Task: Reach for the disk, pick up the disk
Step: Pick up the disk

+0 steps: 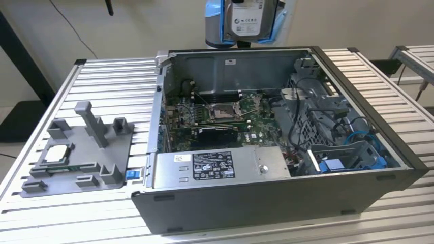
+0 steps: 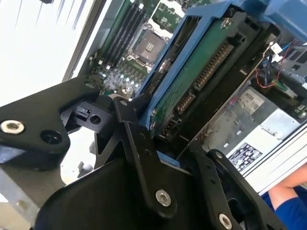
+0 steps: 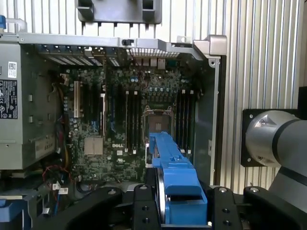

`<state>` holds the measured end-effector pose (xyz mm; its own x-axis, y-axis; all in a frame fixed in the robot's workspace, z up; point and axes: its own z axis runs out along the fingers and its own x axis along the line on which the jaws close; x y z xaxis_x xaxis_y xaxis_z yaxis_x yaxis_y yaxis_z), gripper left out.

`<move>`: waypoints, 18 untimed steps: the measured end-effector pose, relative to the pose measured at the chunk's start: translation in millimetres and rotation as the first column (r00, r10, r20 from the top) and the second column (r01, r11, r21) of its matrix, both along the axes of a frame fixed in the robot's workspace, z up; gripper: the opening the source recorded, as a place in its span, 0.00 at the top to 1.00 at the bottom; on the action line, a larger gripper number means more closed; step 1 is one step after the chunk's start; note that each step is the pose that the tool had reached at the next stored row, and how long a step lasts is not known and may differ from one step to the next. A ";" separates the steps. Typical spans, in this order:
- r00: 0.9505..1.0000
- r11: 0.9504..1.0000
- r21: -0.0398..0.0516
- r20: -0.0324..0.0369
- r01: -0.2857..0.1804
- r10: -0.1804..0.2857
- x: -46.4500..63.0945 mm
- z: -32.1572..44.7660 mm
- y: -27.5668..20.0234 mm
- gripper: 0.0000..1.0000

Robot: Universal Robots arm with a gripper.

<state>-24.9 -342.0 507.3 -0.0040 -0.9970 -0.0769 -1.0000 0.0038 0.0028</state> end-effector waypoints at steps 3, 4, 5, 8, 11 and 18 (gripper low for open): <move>1.000 1.000 0.000 0.000 0.000 0.000 7.7 0.0 0.0 1.00; 1.000 1.000 0.000 0.000 0.000 0.000 10.2 -0.1 0.0 1.00; 1.000 1.000 0.000 0.000 0.000 0.000 12.6 -0.1 0.0 1.00; 1.000 1.000 0.000 0.000 0.000 0.000 18.5 -0.2 0.0 1.00; 1.000 1.000 -0.001 0.000 0.000 0.000 23.6 -0.6 0.0 1.00; 1.000 1.000 -0.003 0.002 0.000 0.000 32.9 -1.2 0.0 1.00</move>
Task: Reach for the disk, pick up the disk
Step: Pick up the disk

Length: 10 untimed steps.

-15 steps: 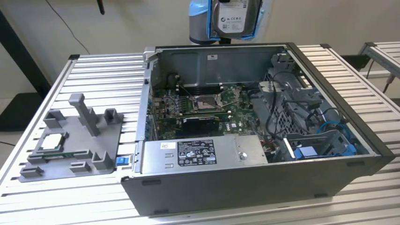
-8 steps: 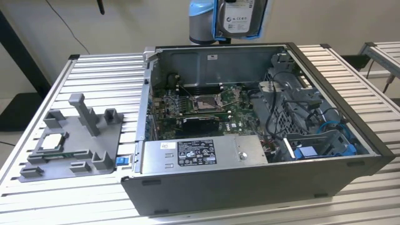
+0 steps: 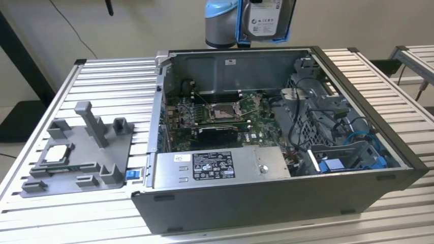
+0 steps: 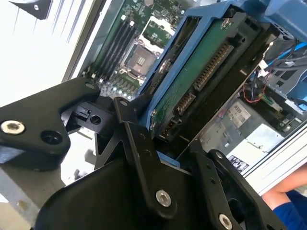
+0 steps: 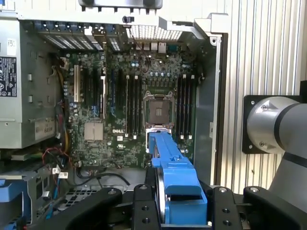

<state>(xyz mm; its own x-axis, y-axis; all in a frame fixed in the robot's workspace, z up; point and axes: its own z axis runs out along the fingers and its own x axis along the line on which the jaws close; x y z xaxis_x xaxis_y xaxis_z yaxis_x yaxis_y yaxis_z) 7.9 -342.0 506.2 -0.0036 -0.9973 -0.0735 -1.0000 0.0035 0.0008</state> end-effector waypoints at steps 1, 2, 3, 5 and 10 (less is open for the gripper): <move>1.000 1.000 0.000 0.000 0.000 0.000 1.4 0.0 0.0 1.00; 1.000 1.000 0.000 0.000 0.000 0.000 3.3 -0.1 0.0 1.00; 1.000 1.000 0.000 0.000 0.000 0.000 5.6 -0.1 0.0 1.00; 1.000 1.000 0.000 0.000 0.000 0.000 12.5 -0.1 -0.1 1.00; 1.000 1.000 0.000 -0.002 0.000 0.000 34.7 -0.1 -0.8 1.00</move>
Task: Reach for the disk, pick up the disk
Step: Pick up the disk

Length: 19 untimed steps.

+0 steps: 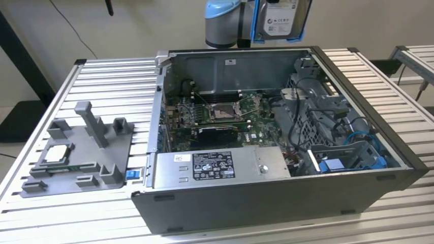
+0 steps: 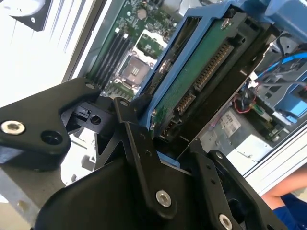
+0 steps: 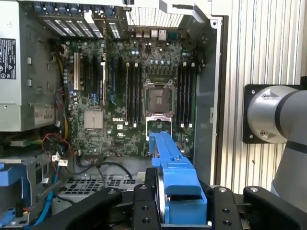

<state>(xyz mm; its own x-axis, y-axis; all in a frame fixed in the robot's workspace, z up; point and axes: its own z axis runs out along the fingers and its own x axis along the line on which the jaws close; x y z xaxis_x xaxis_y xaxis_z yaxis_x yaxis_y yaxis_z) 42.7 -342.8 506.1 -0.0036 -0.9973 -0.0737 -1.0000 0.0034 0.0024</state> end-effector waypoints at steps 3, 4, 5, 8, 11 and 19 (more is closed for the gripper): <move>1.000 1.000 0.000 -0.001 0.000 0.000 12.9 0.0 -0.5 1.00; 1.000 1.000 0.000 -0.002 0.000 0.000 17.2 0.0 -0.6 1.00; 1.000 1.000 0.000 -0.002 0.000 0.000 21.3 0.0 -0.7 1.00; 1.000 1.000 0.000 -0.003 0.000 0.000 33.8 0.0 -1.1 1.00; 1.000 1.000 0.000 -0.004 0.000 0.000 46.1 0.0 -1.4 1.00; 1.000 1.000 0.000 -0.004 0.000 0.000 60.8 0.0 -1.4 1.00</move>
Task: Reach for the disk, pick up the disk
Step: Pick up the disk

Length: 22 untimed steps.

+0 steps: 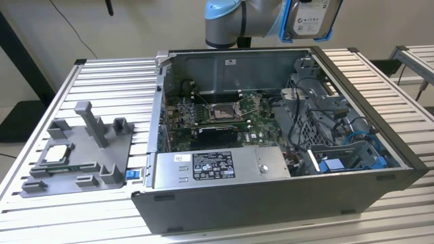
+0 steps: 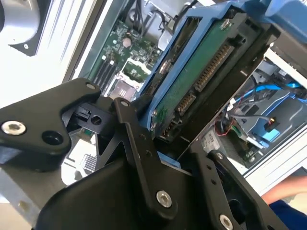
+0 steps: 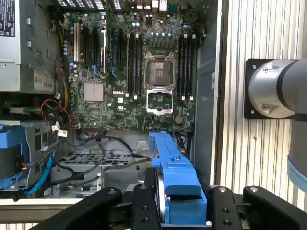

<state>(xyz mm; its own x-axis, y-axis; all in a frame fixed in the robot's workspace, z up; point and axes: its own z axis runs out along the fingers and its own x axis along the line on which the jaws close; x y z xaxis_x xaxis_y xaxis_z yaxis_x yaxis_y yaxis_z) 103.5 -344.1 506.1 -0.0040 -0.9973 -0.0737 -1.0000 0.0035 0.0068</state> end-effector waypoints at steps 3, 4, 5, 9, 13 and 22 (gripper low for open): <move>1.000 1.000 0.000 0.000 0.000 0.000 0.0 0.0 0.0 1.00; 1.000 1.000 0.000 0.000 0.000 0.000 0.0 0.0 0.0 1.00; 1.000 1.000 0.000 0.000 0.000 0.000 0.0 0.0 0.0 1.00; 1.000 1.000 0.000 0.000 0.000 0.000 0.1 0.0 0.0 1.00; 1.000 1.000 0.000 0.000 0.000 0.000 0.1 0.0 -0.1 1.00; 1.000 1.000 0.000 0.000 0.000 0.000 0.1 0.0 -9.7 1.00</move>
